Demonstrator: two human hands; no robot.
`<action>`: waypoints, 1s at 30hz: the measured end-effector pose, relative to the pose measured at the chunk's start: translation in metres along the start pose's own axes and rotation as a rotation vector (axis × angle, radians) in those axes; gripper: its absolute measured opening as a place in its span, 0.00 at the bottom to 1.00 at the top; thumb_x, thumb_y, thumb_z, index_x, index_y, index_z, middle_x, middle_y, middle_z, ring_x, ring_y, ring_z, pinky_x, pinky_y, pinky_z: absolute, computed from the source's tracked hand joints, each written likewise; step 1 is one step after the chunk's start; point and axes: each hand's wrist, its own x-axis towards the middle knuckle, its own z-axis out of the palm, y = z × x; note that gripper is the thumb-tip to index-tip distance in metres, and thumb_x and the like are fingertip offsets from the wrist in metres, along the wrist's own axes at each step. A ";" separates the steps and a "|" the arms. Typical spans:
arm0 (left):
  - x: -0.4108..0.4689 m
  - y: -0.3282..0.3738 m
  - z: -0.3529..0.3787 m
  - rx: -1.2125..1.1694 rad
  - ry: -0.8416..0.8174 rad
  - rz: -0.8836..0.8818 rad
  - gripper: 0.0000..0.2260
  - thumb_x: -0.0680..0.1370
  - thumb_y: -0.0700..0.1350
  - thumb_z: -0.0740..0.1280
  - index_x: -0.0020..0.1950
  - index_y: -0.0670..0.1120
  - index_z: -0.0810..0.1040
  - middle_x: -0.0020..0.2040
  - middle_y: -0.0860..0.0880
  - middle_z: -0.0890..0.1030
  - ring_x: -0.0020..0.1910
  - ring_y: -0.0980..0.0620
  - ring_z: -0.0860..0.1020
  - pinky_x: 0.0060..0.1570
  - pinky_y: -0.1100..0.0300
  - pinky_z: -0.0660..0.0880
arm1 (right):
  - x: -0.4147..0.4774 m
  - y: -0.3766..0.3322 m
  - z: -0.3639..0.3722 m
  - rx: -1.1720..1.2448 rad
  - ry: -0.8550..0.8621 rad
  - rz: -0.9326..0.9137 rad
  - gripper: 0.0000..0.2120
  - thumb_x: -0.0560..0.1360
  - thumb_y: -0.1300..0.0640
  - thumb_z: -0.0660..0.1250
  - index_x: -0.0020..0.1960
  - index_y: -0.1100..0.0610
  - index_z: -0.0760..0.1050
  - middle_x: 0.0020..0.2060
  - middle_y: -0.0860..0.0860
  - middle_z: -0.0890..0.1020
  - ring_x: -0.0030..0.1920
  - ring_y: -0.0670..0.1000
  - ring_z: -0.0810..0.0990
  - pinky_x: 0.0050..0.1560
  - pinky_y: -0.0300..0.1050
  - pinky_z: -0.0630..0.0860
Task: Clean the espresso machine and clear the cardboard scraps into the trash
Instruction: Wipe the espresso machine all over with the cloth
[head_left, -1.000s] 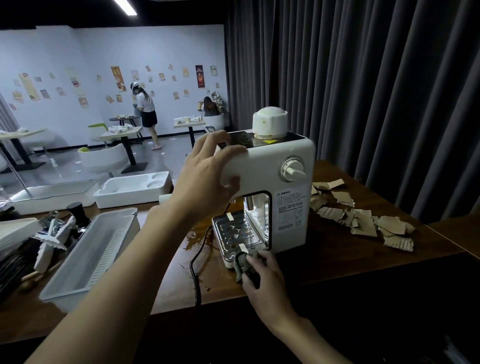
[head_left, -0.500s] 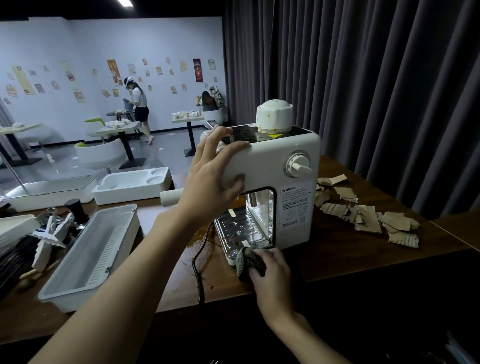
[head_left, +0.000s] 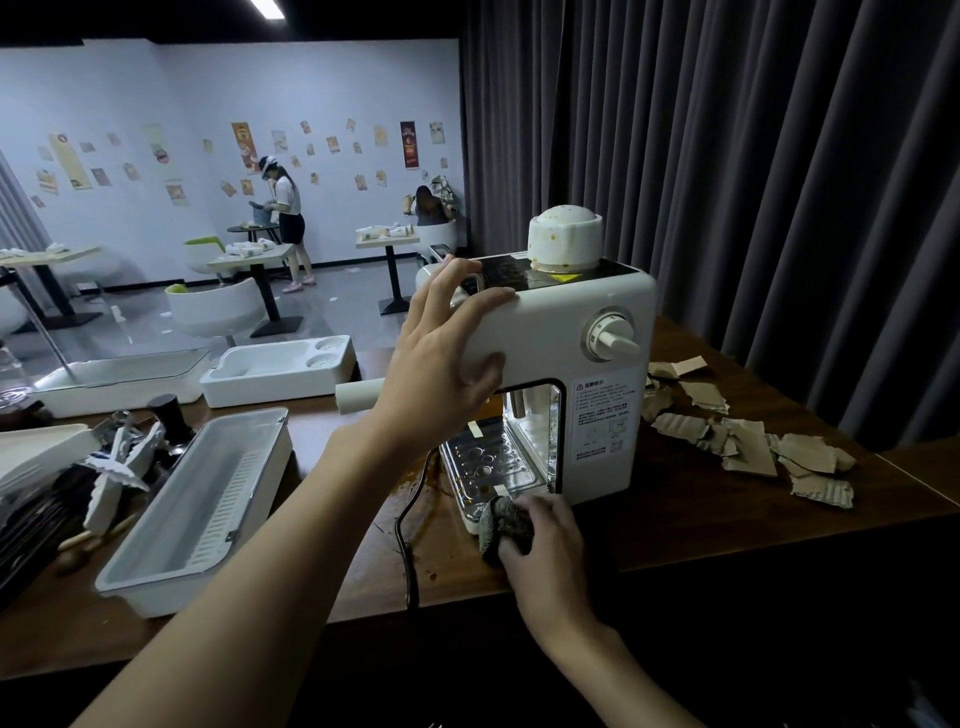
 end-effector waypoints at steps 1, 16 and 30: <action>0.000 0.000 0.000 0.000 -0.003 0.002 0.25 0.75 0.45 0.70 0.72 0.52 0.71 0.77 0.47 0.58 0.77 0.44 0.54 0.73 0.38 0.62 | -0.002 -0.002 0.002 0.023 0.006 0.006 0.18 0.76 0.59 0.68 0.66 0.60 0.73 0.60 0.51 0.70 0.57 0.46 0.70 0.53 0.21 0.59; 0.000 0.000 -0.001 0.010 0.003 -0.002 0.25 0.75 0.45 0.70 0.72 0.53 0.70 0.77 0.48 0.58 0.77 0.45 0.54 0.72 0.41 0.63 | 0.002 0.005 0.012 0.028 0.155 0.013 0.13 0.72 0.62 0.73 0.56 0.61 0.78 0.53 0.48 0.70 0.52 0.45 0.72 0.51 0.25 0.63; 0.001 0.001 0.002 0.008 0.006 0.005 0.25 0.75 0.44 0.71 0.71 0.53 0.70 0.77 0.50 0.57 0.77 0.44 0.54 0.70 0.37 0.65 | 0.053 0.066 -0.069 -0.008 0.418 0.267 0.20 0.72 0.64 0.73 0.63 0.64 0.76 0.59 0.58 0.77 0.60 0.57 0.77 0.55 0.42 0.71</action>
